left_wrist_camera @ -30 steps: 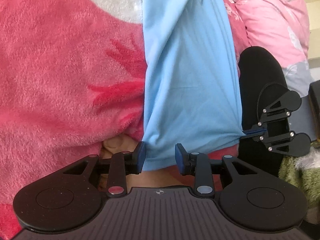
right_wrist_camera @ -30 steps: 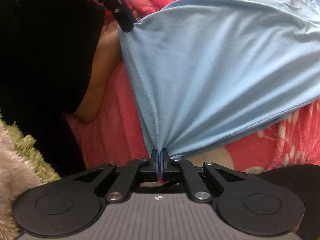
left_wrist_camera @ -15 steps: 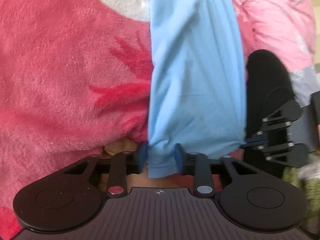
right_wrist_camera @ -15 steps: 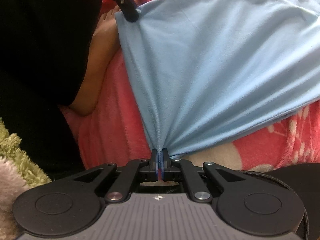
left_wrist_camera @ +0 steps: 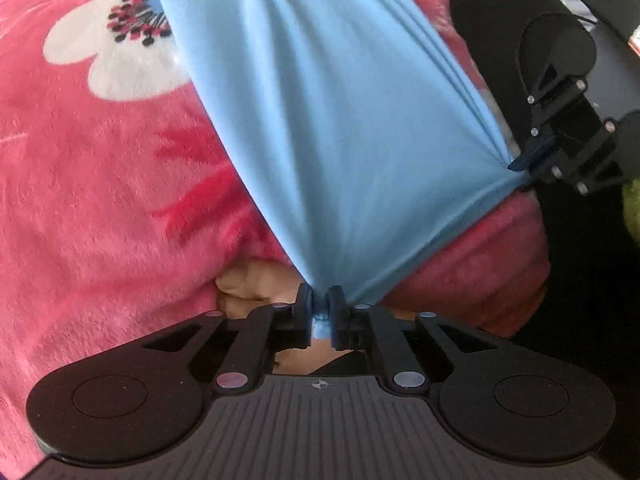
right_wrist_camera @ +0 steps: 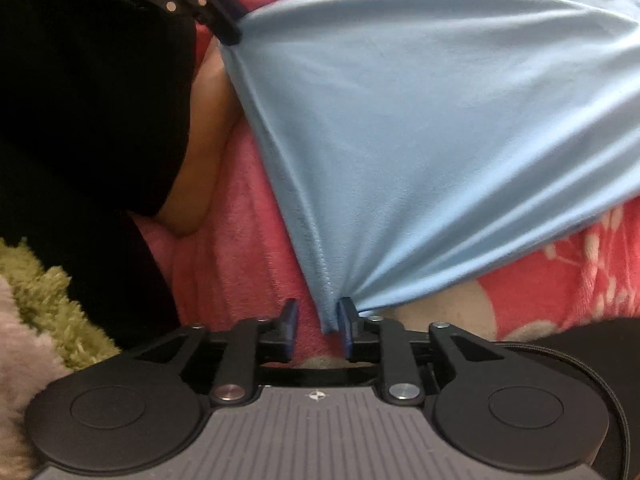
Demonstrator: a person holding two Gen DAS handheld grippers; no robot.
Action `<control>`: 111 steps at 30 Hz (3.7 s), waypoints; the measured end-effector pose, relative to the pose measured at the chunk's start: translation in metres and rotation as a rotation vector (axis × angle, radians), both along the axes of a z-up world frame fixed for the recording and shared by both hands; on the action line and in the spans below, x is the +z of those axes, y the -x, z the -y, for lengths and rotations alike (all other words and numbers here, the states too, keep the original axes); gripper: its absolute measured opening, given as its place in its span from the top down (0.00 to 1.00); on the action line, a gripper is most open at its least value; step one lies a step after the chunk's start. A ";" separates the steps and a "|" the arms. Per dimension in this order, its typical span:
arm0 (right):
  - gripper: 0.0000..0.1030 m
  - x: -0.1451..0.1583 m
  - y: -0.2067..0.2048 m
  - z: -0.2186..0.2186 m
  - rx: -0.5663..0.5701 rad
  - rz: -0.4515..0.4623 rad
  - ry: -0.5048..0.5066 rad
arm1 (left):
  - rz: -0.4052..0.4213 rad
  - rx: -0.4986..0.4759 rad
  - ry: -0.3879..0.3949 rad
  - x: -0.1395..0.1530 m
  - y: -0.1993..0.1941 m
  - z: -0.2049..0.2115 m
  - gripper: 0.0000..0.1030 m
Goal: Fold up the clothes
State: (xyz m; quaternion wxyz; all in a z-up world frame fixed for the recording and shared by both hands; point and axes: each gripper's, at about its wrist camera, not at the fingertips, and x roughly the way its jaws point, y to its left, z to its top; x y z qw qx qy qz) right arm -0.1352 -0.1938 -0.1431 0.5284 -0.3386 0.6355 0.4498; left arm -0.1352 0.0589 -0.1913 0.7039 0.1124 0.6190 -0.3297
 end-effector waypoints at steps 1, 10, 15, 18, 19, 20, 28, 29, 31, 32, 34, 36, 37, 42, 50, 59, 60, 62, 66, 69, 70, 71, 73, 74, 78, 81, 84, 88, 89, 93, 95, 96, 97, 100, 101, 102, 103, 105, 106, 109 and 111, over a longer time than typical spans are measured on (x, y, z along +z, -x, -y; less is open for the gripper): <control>0.72 0.003 -0.004 0.004 -0.030 -0.019 -0.004 | -0.008 0.018 0.009 0.002 -0.002 -0.003 0.87; 0.69 0.045 -0.029 0.030 -0.201 -0.050 -0.116 | -0.022 0.100 0.034 0.020 -0.008 -0.051 0.71; 0.81 0.034 -0.034 0.019 -0.237 -0.016 -0.136 | 0.025 0.113 0.088 0.029 -0.013 -0.047 0.71; 0.81 0.008 -0.029 0.012 -0.234 -0.040 -0.068 | 0.008 0.053 0.113 0.019 -0.016 -0.028 0.71; 0.81 -0.004 -0.025 0.012 -0.237 -0.059 -0.034 | -0.002 0.027 0.116 0.016 -0.015 -0.022 0.71; 0.81 -0.017 -0.022 0.011 -0.240 -0.078 0.001 | -0.016 -0.004 0.110 0.009 -0.014 -0.014 0.71; 0.80 0.029 -0.057 0.021 -0.331 -0.055 -0.132 | -0.041 -0.031 0.084 0.008 -0.010 -0.010 0.71; 0.80 0.033 -0.065 0.021 -0.354 -0.031 -0.157 | -0.026 -0.022 0.099 0.015 -0.010 -0.014 0.71; 0.80 0.038 -0.079 0.019 -0.400 0.019 -0.200 | 0.006 -0.009 0.120 0.026 -0.010 -0.020 0.71; 0.80 0.039 -0.086 0.018 -0.422 0.046 -0.217 | 0.019 -0.002 0.124 0.029 -0.010 -0.021 0.71; 0.80 0.040 -0.098 0.015 -0.467 0.100 -0.251 | 0.042 0.013 0.128 0.030 -0.011 -0.018 0.71; 0.80 0.029 -0.111 0.014 -0.529 0.125 -0.266 | 0.069 0.043 0.113 0.025 -0.014 -0.016 0.71; 0.80 0.022 -0.116 0.013 -0.555 0.138 -0.267 | 0.073 0.058 0.103 0.019 -0.017 -0.010 0.71; 0.84 -0.016 -0.138 0.028 -0.702 0.074 -0.209 | 0.005 0.074 0.037 -0.016 -0.013 -0.009 0.71; 0.58 0.047 -0.214 0.054 -0.810 0.336 -0.447 | 0.044 0.171 0.095 0.019 -0.039 -0.035 0.71; 0.49 0.014 -0.317 0.015 -0.713 0.726 -0.525 | 0.144 0.341 0.140 0.004 -0.093 0.020 0.71; 0.49 0.006 -0.325 0.007 -0.680 0.747 -0.508 | 0.160 0.350 0.141 0.008 -0.093 0.021 0.71; 0.49 -0.003 -0.338 -0.003 -0.622 0.786 -0.485 | 0.182 0.361 0.151 0.012 -0.096 0.024 0.71; 0.63 -0.015 -0.362 0.002 -0.652 0.769 -0.464 | 0.192 0.374 0.193 0.020 -0.116 0.023 0.71; 0.96 -0.019 -0.381 0.020 -0.767 0.674 -0.513 | 0.195 0.371 0.213 0.019 -0.119 0.028 0.70; 0.96 -0.020 -0.386 0.028 -0.817 0.643 -0.540 | 0.190 0.370 0.218 0.016 -0.123 0.030 0.70; 0.96 -0.019 -0.390 0.037 -0.862 0.637 -0.561 | 0.184 0.369 0.223 0.013 -0.127 0.033 0.70; 0.96 -0.022 -0.399 0.056 -0.987 0.614 -0.601 | 0.176 0.367 0.227 0.009 -0.131 0.034 0.70; 0.96 -0.025 -0.403 0.065 -1.039 0.609 -0.610 | 0.172 0.362 0.223 0.008 -0.132 0.034 0.70; 0.95 -0.041 -0.417 0.088 -1.171 0.578 -0.620 | 0.167 0.342 0.212 0.005 -0.138 0.034 0.70; 0.83 -0.052 -0.422 0.101 -1.232 0.513 -0.623 | 0.161 0.331 0.206 0.004 -0.142 0.036 0.70; 0.63 -0.045 -0.416 0.123 -1.316 0.489 -0.671 | 0.164 0.321 0.195 0.007 -0.139 0.038 0.70; 0.63 -0.029 -0.395 0.140 -1.316 0.369 -0.732 | 0.174 0.319 0.185 0.010 -0.138 0.039 0.70; 0.63 -0.029 -0.390 0.137 -1.285 0.349 -0.711 | 0.175 0.324 0.184 0.011 -0.137 0.038 0.70; 0.75 -0.035 -0.380 0.120 -1.184 0.322 -0.628 | 0.180 0.356 0.181 0.016 -0.136 0.035 0.68; 0.97 -0.038 -0.378 0.119 -1.200 0.325 -0.624 | 0.186 0.368 0.181 0.019 -0.134 0.034 0.68; 0.97 -0.039 -0.376 0.122 -1.235 0.322 -0.640 | 0.190 0.374 0.181 0.020 -0.133 0.033 0.68; 0.97 -0.039 -0.378 0.123 -1.266 0.321 -0.655 | 0.201 0.374 0.179 0.022 -0.132 0.032 0.68; 0.97 -0.052 -0.380 0.135 -1.361 0.268 -0.664 | 0.213 0.377 0.170 0.023 -0.129 0.031 0.67; 0.96 -0.056 -0.380 0.139 -1.382 0.253 -0.662 | 0.214 0.380 0.165 0.023 -0.129 0.031 0.67; 0.95 -0.057 -0.381 0.143 -1.408 0.231 -0.670 | 0.216 0.378 0.162 0.022 -0.129 0.031 0.67; 0.87 -0.053 -0.379 0.148 -1.431 0.215 -0.677 | 0.220 0.381 0.158 0.022 -0.128 0.031 0.67; 0.77 -0.039 -0.368 0.151 -1.408 0.231 -0.672 | 0.225 0.386 0.156 0.023 -0.128 0.028 0.67; 0.73 -0.030 -0.362 0.151 -1.383 0.245 -0.668 | 0.228 0.389 0.157 0.023 -0.127 0.027 0.67; 0.68 -0.020 -0.344 0.139 -1.257 0.184 -0.602 | 0.238 0.400 0.161 0.024 -0.124 0.020 0.66; 0.68 -0.022 -0.333 0.124 -1.154 0.157 -0.526 | 0.244 0.407 0.163 0.025 -0.120 0.016 0.66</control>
